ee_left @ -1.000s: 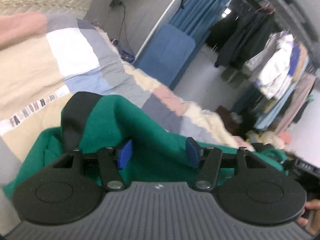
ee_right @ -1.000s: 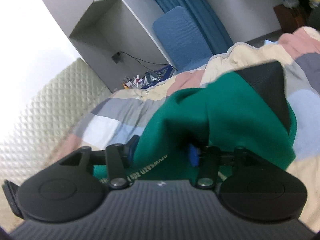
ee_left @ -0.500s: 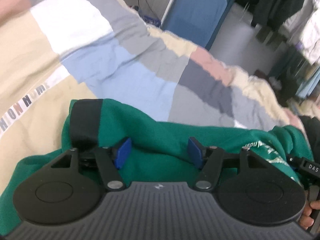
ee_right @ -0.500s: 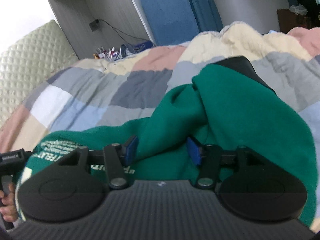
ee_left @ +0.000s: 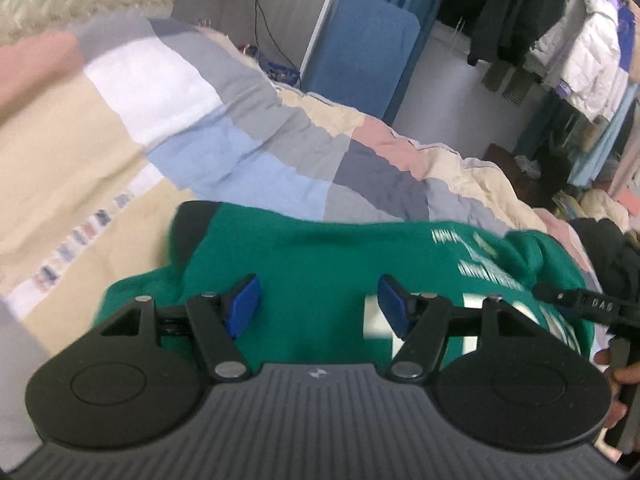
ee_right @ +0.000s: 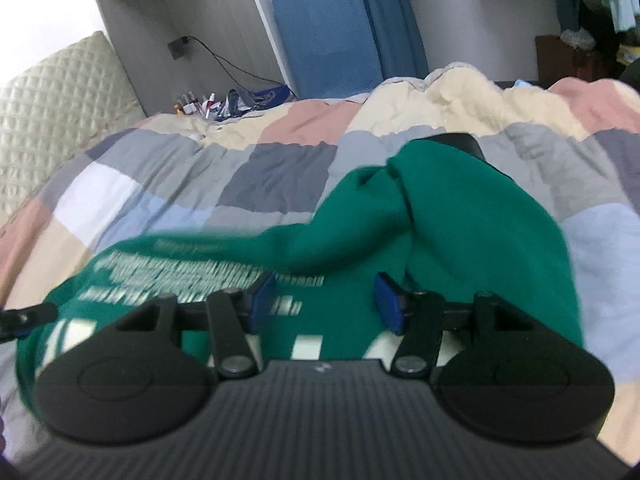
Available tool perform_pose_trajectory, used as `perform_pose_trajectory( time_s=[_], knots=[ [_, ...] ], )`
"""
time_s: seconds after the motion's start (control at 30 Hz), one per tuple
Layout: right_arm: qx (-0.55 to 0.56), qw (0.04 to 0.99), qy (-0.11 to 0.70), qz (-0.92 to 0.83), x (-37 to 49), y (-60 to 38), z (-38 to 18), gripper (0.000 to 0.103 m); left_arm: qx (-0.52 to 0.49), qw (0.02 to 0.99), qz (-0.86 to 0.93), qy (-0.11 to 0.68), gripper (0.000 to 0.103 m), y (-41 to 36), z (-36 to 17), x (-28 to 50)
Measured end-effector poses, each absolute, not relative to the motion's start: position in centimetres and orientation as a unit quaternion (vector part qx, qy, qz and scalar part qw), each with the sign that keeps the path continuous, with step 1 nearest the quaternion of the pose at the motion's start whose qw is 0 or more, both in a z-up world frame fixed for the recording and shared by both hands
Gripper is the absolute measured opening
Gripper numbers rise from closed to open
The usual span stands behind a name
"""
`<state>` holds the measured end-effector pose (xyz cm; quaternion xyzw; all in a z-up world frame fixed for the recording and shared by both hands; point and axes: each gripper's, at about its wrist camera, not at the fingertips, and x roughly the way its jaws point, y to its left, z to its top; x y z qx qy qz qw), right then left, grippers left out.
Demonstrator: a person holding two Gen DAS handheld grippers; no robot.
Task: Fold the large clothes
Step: 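Lay the hoodie print side up and open both grippers, then grasp the hoodie edge with both grippers and lift it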
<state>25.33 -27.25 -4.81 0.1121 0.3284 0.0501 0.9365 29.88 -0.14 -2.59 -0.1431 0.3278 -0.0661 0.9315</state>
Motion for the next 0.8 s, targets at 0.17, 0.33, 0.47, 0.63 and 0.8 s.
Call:
perform_pose_trajectory(
  time_s=[0.17, 0.33, 0.47, 0.63, 0.8],
  knots=[
    [0.068, 0.943, 0.318, 0.07, 21.2, -25.9, -3.6, 0.057, -0.139, 0.933, -0.063, 0.327, 0.07, 0.1, -2.9, 26.3],
    [0.069, 0.94, 0.325, 0.079, 19.7, -25.3, -3.7, 0.057, -0.111, 0.938, -0.056, 0.324, 0.07, -0.6, -3.9, 25.3],
    [0.067, 0.934, 0.341, 0.079, 20.8, -25.1, -5.4, 0.06, -0.119, 0.933, -0.055, 0.335, 0.071, -0.7, -5.3, 25.9],
    [0.091, 0.925, 0.359, 0.088, 22.0, -25.6, -7.6, 0.062, -0.123, 0.931, -0.055, 0.338, 0.074, -0.6, -6.5, 26.7],
    [0.107, 0.922, 0.364, 0.07, 21.8, -25.2, -7.4, 0.063, -0.11, 0.935, -0.048, 0.333, 0.075, -1.2, -6.8, 26.8]
  ],
)
